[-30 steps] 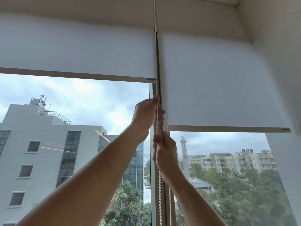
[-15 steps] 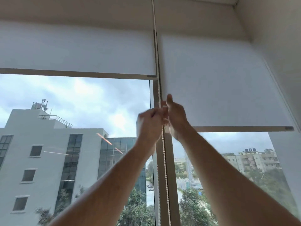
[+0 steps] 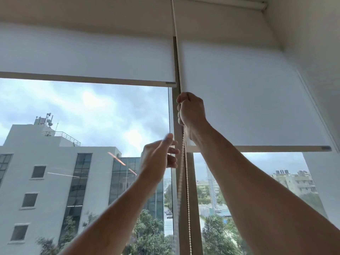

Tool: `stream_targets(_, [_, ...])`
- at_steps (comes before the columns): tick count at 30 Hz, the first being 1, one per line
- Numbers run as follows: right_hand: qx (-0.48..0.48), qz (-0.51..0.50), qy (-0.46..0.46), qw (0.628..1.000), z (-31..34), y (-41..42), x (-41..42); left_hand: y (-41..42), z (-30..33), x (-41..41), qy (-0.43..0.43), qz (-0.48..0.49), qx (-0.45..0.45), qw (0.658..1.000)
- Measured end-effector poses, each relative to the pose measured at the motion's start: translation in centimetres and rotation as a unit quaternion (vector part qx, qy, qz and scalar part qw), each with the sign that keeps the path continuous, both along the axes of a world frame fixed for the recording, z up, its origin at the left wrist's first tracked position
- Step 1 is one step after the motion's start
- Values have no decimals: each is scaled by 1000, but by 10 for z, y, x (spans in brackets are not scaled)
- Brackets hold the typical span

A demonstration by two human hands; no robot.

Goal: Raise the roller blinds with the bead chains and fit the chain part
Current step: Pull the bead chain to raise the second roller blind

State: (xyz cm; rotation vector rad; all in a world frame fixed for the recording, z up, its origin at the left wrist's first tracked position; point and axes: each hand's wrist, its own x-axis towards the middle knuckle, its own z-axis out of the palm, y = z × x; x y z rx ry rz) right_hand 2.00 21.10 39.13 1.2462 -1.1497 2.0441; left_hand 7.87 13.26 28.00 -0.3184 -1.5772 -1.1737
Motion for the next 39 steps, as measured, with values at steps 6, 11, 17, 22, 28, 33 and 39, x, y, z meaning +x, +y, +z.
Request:
stream_targets(6, [22, -68, 41, 997, -39, -14, -11, 2, 57, -1, 9, -40, 29, 999])
stream_targets(11, [15, -65, 83, 994, -109, -32, -26, 27, 101, -4, -22, -35, 37, 998])
stream_targets(17, [92, -12, 68, 993, -135, -23, -41, 22, 79, -27, 14, 57, 44, 997])
stream_targets(22, [56, 54, -5, 997, -111, -9, -43, 19, 62, -27, 39, 68, 48, 996])
stream_targets(28, [21, 34, -11, 999, -43, 4, -28, 23, 25, -39, 52, 115, -5, 992])
stream_targets(33, [68, 96, -37, 992, -9, 13, -9, 23, 20, -33, 87, 107, -19, 990])
stream_targets(39, [71, 124, -52, 988, 2, 8, 0, 33, 20, -20, 102, 126, -63, 985])
